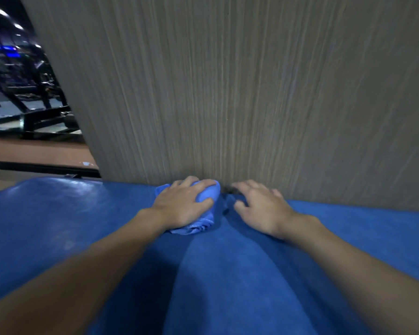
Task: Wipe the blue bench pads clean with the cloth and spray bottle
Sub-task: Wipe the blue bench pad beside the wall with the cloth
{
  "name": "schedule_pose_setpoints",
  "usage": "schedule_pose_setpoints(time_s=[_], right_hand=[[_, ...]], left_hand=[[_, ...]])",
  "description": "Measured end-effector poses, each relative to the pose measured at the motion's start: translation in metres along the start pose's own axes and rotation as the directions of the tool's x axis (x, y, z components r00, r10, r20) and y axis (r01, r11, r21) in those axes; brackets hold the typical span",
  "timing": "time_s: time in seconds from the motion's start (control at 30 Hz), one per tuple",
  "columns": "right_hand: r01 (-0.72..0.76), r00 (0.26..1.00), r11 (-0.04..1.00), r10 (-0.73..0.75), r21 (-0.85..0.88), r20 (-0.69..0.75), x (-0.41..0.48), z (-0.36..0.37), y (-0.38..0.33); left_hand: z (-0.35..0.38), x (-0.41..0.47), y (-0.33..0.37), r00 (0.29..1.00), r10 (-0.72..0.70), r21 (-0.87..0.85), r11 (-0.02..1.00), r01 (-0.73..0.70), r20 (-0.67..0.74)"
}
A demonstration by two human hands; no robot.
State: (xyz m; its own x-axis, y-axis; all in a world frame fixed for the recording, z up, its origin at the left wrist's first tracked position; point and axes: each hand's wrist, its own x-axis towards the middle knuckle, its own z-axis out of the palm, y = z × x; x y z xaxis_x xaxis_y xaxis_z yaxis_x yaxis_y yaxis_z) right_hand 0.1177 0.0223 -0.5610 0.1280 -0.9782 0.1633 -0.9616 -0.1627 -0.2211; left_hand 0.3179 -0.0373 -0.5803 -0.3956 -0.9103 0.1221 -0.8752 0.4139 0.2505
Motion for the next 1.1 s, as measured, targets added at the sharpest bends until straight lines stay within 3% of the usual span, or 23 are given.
schedule_pose_setpoints(time_s=[0.1, 0.2, 0.4, 0.53, 0.73, 0.9, 1.1], right_hand=[[0.046, 0.995, 0.999, -0.046, 0.003, 0.084, 0.011, 0.025, -0.025], [0.03, 0.997, 0.998, -0.026, -0.048, 0.075, 0.011, 0.04, -0.031], [-0.034, 0.995, 0.998, 0.04, -0.057, 0.094, 0.021, 0.035, -0.049], [0.023, 0.997, 1.0, -0.023, 0.008, 0.077, 0.04, 0.047, -0.085], [0.013, 0.999, 0.996, -0.009, -0.085, 0.043, 0.054, 0.062, -0.11], [0.063, 0.995, 0.997, -0.059, -0.045, 0.081, 0.075, 0.073, -0.148], [0.099, 0.993, 0.991, -0.093, -0.089, 0.075, 0.088, 0.077, -0.169]], left_hand=[[-0.007, -0.004, -0.031, 0.996, -0.067, -0.012, 0.998, 0.066, -0.053], [-0.005, -0.002, -0.024, 0.994, -0.058, 0.005, 0.998, 0.058, -0.091], [-0.009, 0.0, -0.044, 1.0, 0.007, -0.017, 1.0, -0.007, -0.006], [-0.017, -0.005, -0.081, 1.0, 0.004, -0.004, 1.0, -0.004, -0.003], [-0.041, -0.018, -0.165, 0.986, -0.128, 0.058, 0.989, 0.135, -0.103], [-0.033, -0.011, -0.157, 0.996, -0.039, 0.02, 0.999, 0.041, -0.08], [-0.045, -0.015, -0.2, 0.994, -0.069, -0.011, 0.998, 0.068, -0.082]])
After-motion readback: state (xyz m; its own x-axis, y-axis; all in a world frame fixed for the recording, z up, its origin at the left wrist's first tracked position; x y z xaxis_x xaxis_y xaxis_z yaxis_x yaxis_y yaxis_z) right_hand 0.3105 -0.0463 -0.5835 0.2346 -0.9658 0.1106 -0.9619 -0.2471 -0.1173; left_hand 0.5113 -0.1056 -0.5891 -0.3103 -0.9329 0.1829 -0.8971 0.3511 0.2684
